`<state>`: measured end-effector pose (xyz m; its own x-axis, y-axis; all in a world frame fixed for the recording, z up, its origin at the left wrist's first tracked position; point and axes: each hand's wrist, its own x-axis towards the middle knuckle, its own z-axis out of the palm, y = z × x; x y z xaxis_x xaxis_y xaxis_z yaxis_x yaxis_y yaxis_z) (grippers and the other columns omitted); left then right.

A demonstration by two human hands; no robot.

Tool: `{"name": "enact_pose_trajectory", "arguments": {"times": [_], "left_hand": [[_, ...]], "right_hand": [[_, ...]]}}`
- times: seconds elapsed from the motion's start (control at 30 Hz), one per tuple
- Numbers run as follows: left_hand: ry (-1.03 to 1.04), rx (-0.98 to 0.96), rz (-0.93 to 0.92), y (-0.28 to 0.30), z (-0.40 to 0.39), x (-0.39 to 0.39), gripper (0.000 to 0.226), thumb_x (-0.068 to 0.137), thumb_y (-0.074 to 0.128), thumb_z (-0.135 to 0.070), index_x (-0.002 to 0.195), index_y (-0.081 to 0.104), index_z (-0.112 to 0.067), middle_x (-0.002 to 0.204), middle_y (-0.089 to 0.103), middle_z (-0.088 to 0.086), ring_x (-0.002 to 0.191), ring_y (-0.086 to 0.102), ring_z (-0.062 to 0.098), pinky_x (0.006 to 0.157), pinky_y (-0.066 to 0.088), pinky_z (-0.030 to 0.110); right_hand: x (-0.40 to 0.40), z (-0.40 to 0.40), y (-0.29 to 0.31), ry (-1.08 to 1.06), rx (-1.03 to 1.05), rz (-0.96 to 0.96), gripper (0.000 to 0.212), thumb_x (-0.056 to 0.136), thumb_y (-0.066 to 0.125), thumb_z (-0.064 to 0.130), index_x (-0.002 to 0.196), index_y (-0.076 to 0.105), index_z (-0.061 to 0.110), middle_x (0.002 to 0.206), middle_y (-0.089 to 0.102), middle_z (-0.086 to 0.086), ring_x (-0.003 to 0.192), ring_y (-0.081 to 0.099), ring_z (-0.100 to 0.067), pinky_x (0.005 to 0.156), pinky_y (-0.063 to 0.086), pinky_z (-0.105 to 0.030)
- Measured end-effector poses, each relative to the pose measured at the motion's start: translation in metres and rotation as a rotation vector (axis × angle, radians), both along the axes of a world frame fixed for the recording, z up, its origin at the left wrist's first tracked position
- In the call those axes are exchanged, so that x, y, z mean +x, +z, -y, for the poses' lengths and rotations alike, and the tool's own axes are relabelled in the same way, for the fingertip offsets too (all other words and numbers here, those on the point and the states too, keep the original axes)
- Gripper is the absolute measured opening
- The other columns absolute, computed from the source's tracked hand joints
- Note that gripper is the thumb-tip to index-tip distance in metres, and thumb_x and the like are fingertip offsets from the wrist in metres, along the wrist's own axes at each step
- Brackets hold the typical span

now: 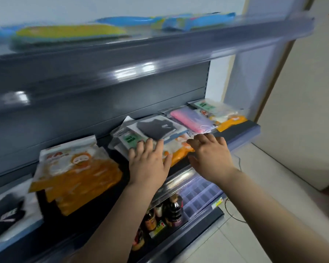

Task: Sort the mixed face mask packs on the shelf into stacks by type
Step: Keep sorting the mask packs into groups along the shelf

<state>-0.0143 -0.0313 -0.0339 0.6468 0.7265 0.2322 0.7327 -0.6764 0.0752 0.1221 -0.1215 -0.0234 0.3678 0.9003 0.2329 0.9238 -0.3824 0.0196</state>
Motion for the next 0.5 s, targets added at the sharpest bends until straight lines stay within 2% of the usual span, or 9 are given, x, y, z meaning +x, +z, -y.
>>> {"name": "enact_pose_trajectory", "arguments": {"times": [0.13, 0.23, 0.5], "left_hand": [[-0.019, 0.008, -0.014, 0.0, 0.02, 0.056, 0.055, 0.095, 0.03, -0.05, 0.144, 0.023, -0.026, 0.147, 0.032, 0.002, 0.134, 0.026, 0.025, 0.105, 0.022, 0.04], [-0.025, 0.002, -0.027, 0.0, 0.033, 0.091, 0.054, 0.095, 0.031, -0.05, 0.143, 0.025, -0.025, 0.147, 0.032, 0.003, 0.135, 0.026, 0.025, 0.107, 0.021, 0.04], [-0.051, -0.049, -0.104, -0.012, 0.04, 0.174, 0.056, 0.095, 0.03, -0.05, 0.144, 0.021, -0.024, 0.149, 0.031, 0.005, 0.135, 0.027, 0.027, 0.108, 0.022, 0.043]], "right_hand": [[0.053, 0.023, 0.002, 0.001, -0.028, 0.012, 0.046, 0.089, 0.05, 0.035, 0.132, 0.048, 0.021, 0.131, 0.05, -0.004, 0.124, 0.041, -0.027, 0.097, 0.03, -0.038], [0.088, 0.036, 0.003, -0.006, -0.059, 0.028, 0.048, 0.091, 0.044, 0.037, 0.137, 0.04, 0.022, 0.138, 0.043, -0.002, 0.127, 0.035, -0.025, 0.099, 0.028, -0.037], [0.164, 0.047, -0.002, -0.023, -0.08, -0.025, 0.045, 0.092, 0.044, 0.032, 0.136, 0.04, 0.022, 0.138, 0.044, 0.0, 0.128, 0.036, -0.023, 0.1, 0.027, -0.036]]}}
